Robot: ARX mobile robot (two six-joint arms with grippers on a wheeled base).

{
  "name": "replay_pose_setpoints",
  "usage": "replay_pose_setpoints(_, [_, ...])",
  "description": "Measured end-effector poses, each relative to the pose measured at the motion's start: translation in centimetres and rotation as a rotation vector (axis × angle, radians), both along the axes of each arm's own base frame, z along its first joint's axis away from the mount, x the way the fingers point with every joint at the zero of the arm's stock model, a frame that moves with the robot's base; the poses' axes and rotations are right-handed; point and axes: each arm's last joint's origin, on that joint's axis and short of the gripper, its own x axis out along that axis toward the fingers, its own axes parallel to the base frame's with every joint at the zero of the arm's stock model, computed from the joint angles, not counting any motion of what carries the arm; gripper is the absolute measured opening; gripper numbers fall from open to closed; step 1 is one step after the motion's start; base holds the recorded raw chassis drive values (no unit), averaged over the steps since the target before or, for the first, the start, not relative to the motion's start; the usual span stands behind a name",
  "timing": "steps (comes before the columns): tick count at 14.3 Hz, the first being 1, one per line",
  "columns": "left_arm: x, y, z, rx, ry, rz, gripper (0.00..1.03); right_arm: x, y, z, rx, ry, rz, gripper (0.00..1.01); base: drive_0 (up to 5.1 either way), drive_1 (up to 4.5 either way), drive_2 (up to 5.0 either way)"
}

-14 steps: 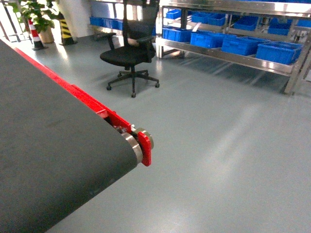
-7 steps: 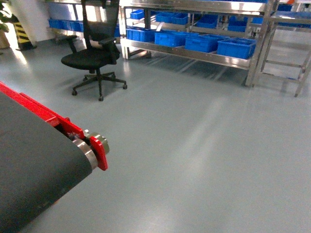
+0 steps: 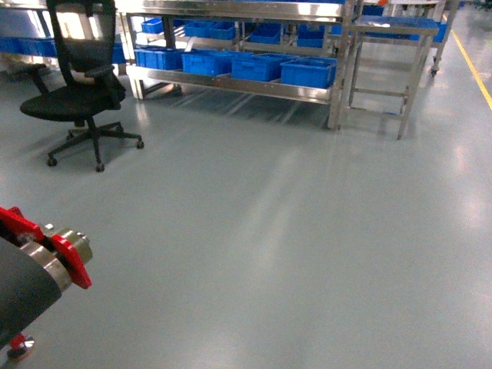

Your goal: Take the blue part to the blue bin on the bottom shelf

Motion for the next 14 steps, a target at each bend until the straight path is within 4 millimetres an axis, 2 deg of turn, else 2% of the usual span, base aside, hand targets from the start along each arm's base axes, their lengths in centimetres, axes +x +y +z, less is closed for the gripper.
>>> replay_pose_setpoints(14, [0.00, 0.00, 0.00, 0.000, 0.000, 0.000, 0.43, 0.00, 0.00, 0.00, 0.000, 0.000, 0.000, 0.98, -1.6, -1.62, -1.6])
